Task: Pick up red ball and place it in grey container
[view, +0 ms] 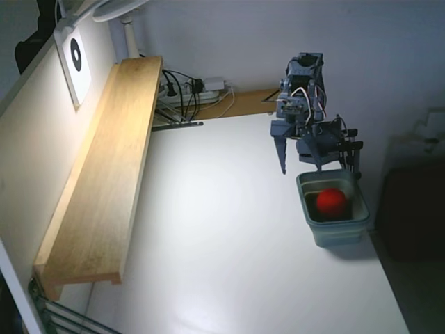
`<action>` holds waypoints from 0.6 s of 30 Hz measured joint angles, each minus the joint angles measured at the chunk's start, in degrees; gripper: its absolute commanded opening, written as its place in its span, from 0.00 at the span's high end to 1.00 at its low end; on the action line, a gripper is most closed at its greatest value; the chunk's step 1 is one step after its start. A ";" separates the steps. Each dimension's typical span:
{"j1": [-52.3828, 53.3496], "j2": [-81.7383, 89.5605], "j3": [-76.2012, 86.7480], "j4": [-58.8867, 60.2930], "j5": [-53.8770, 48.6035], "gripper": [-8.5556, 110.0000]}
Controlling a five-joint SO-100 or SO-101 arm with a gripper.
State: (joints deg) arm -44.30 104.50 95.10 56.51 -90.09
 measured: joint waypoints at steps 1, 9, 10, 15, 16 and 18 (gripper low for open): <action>0.79 0.09 0.00 0.53 0.00 0.67; 9.93 1.14 -2.11 5.80 0.00 0.71; 11.07 1.49 -2.46 6.68 0.00 0.72; 18.19 3.08 -4.57 10.55 0.00 0.75; 19.34 3.08 -4.92 11.51 0.00 0.75; 21.97 3.60 -5.01 13.36 -0.09 0.76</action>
State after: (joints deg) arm -22.32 108.11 90.09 69.87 -90.18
